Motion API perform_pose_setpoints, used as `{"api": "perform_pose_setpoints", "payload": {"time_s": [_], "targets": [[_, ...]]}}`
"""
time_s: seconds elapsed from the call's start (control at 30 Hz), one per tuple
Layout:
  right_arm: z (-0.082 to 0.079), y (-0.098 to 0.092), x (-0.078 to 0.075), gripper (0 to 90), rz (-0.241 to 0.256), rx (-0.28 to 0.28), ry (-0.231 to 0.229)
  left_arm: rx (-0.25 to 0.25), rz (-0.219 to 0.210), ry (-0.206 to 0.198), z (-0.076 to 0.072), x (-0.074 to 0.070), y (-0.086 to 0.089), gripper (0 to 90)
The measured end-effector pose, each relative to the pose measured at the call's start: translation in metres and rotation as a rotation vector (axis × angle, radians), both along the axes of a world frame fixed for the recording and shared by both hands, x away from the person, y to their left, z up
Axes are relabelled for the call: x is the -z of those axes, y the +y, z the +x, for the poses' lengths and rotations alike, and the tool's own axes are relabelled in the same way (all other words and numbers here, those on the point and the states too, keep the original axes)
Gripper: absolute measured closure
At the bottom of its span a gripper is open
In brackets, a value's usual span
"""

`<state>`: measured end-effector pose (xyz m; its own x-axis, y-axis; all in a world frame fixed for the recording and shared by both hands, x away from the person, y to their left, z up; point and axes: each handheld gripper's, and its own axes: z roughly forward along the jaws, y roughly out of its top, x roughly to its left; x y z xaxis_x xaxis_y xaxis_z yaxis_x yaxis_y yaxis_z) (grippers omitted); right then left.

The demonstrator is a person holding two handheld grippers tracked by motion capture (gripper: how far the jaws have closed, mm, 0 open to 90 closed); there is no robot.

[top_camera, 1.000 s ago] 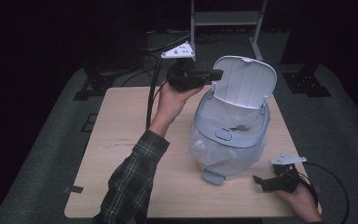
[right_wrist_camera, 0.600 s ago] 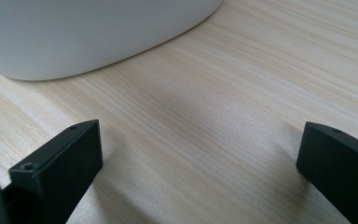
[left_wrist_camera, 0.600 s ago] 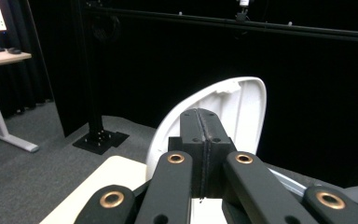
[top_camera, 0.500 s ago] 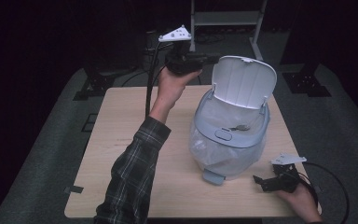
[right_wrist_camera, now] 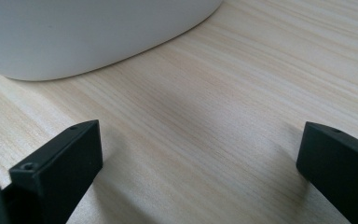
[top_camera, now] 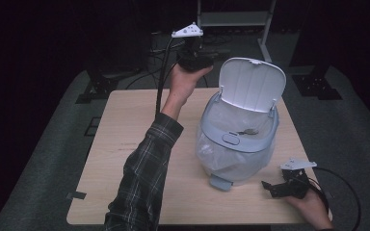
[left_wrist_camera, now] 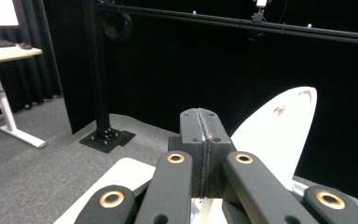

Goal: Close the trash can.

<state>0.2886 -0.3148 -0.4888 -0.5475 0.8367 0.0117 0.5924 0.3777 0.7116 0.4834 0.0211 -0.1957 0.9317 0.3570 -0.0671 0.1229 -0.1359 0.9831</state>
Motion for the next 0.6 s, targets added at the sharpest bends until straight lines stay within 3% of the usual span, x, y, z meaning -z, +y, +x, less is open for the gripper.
{"api": "perform_pose_setpoints", "payload": {"time_s": [0.33,0.6], "targets": [[0.0,0.0,0.0,0.0,-0.001,0.001,-0.001,0.031,0.011,0.021,0.0,0.0,-0.002,90.0],[0.0,0.0,0.0,0.0,0.0,0.0,-0.001,0.078,0.054,0.015,-0.011,-0.001,0.001,89.9]]}}
